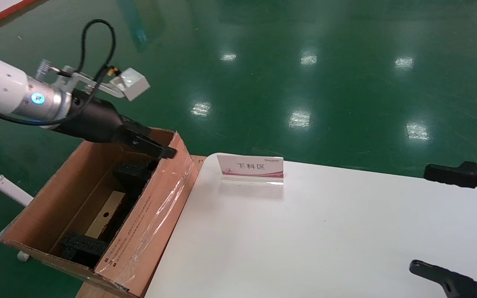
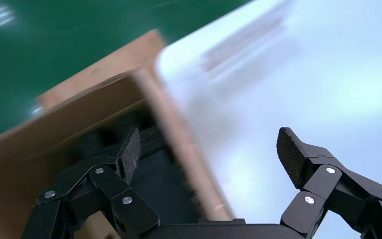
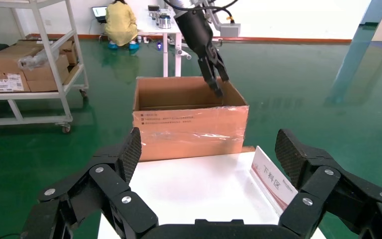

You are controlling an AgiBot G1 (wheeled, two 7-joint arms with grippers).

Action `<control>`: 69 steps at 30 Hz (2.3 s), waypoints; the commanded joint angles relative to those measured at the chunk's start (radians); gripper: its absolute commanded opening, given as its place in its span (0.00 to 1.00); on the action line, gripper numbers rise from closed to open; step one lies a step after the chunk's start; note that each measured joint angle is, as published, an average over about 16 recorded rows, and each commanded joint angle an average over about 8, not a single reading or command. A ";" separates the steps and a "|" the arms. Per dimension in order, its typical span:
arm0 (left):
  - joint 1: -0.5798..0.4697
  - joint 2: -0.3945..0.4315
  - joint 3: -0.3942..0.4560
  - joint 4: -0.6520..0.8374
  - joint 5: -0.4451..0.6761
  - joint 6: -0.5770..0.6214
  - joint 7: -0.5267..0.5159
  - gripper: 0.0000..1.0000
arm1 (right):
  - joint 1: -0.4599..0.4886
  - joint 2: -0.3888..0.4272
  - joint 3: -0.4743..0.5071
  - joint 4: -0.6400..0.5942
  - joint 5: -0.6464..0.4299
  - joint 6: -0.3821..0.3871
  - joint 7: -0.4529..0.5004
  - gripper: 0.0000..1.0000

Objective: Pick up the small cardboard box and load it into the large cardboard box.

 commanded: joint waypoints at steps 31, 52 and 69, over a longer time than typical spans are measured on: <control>0.668 0.046 -0.853 -0.125 -0.288 0.220 0.487 1.00 | 0.001 0.001 -0.002 0.000 0.001 0.000 -0.001 1.00; 1.094 0.075 -1.397 -0.205 -0.471 0.360 0.798 1.00 | 0.001 0.001 -0.003 0.000 0.002 0.001 -0.001 1.00; 1.138 0.078 -1.453 -0.213 -0.491 0.374 0.823 1.00 | 0.000 0.001 -0.003 0.000 0.002 0.001 -0.001 1.00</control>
